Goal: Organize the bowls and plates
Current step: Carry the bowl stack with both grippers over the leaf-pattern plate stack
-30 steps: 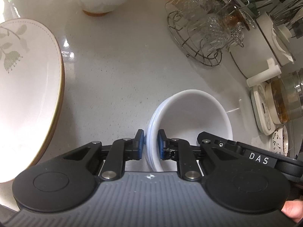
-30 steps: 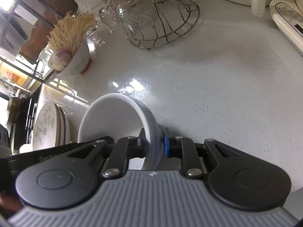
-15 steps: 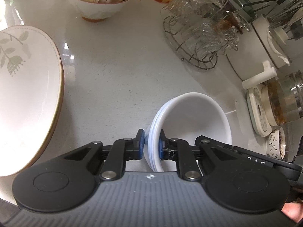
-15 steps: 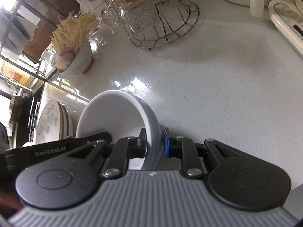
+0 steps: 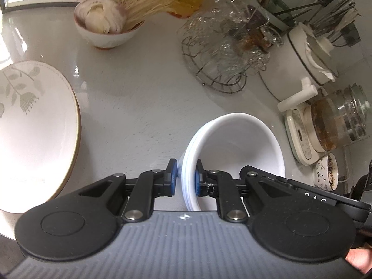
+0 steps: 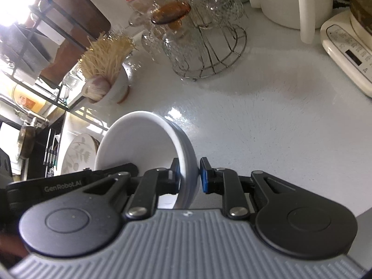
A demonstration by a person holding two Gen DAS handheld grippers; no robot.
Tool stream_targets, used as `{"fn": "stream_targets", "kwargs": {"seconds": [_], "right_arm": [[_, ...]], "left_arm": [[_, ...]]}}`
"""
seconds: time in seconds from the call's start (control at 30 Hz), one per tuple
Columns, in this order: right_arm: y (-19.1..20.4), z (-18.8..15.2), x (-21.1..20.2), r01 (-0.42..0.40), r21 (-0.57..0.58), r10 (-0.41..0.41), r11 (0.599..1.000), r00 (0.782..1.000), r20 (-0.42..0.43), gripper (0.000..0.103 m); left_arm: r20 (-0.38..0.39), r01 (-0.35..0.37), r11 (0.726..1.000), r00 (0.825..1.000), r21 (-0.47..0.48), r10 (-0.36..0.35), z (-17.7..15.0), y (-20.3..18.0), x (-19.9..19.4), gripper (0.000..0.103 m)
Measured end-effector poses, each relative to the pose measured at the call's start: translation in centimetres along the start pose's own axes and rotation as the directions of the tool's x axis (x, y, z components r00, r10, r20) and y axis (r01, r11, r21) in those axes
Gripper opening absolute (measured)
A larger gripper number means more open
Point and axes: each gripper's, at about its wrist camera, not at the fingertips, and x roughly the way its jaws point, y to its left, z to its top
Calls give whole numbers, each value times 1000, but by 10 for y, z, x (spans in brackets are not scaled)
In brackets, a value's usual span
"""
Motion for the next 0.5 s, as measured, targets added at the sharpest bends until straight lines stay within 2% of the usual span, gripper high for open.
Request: {"fn": "stream_targets", "kwargs": {"seconds": [0.3, 0.5], "right_arm": [[11, 5, -22, 0, -53, 1, 999, 1000, 11, 21], [20, 10, -26, 9, -48, -7, 999, 999, 37, 21]], "left_arm": [[-12, 30, 999, 999, 32, -29, 7, -9, -20, 18], [-2, 39, 997, 999, 72, -39, 18, -12, -27, 18]]}}
